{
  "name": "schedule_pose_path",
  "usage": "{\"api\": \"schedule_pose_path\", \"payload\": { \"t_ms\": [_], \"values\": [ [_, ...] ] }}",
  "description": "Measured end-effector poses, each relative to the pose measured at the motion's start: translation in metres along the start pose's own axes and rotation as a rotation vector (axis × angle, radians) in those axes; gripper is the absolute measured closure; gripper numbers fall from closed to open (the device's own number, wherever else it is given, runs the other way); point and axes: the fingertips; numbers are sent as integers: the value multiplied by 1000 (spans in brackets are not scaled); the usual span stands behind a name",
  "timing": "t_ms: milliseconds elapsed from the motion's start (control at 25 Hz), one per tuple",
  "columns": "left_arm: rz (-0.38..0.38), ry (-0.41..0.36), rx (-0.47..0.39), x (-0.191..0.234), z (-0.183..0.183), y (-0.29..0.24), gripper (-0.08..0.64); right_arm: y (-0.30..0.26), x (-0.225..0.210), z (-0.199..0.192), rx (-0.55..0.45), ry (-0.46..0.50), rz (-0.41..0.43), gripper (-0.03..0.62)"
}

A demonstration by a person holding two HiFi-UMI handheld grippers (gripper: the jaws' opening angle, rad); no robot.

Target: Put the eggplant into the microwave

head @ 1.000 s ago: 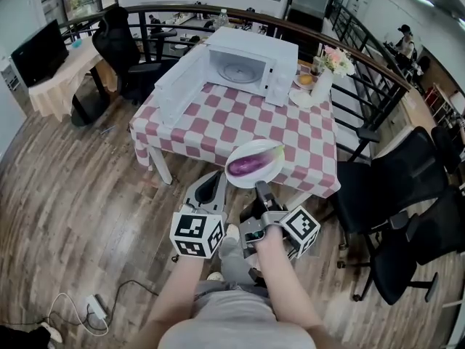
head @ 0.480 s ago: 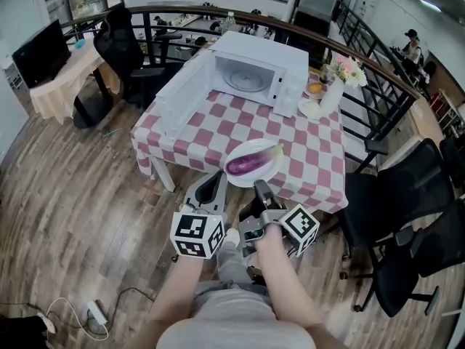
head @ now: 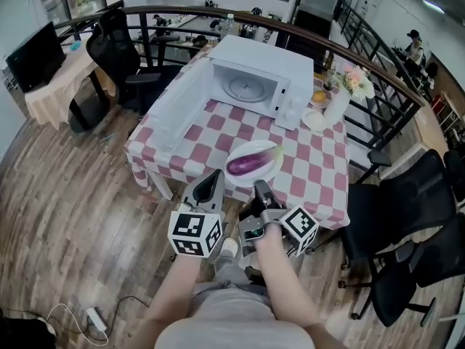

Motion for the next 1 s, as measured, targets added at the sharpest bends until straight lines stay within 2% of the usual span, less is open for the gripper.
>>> {"api": "schedule_pose_path", "payload": {
  "t_ms": [760,1000],
  "values": [
    [24,3,-6,52,30,-131,557,-130,9,58,50,-16,-19,560],
    [40,4,-11,60,31,-160,557,-159,16,72,68,12,8,560]
  ]
}}
Point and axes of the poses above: the fingertips, and each gripper's own axes: y backward along the fingers, x to its left, z out of its top, and after that the axes turned 3 degrees about x, right-handed
